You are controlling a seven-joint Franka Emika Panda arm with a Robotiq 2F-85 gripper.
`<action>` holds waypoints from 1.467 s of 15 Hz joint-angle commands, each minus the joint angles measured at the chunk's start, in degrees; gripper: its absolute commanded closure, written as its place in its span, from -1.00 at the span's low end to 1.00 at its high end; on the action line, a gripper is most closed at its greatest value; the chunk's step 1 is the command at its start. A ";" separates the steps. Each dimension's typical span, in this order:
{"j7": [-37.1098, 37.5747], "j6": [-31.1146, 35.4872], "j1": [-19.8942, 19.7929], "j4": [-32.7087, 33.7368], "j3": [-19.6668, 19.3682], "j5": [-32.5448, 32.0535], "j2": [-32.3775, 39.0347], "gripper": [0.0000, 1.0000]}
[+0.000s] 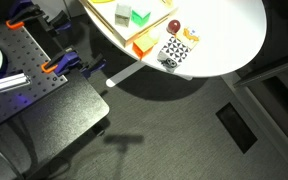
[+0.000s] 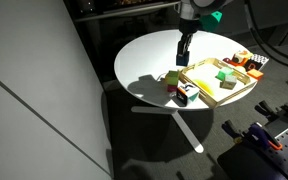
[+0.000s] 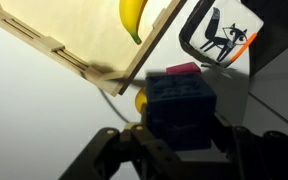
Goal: Pick up the blue block and put it in the tray
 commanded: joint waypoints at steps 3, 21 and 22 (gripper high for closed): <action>4.62 -2.19 -1.66 -5.06 -1.88 -0.31 -5.76 0.35; 14.37 5.49 -3.49 -15.47 -5.35 -0.57 -12.26 -1.00; 13.35 4.64 -3.41 -15.17 -4.93 0.43 -12.81 -1.00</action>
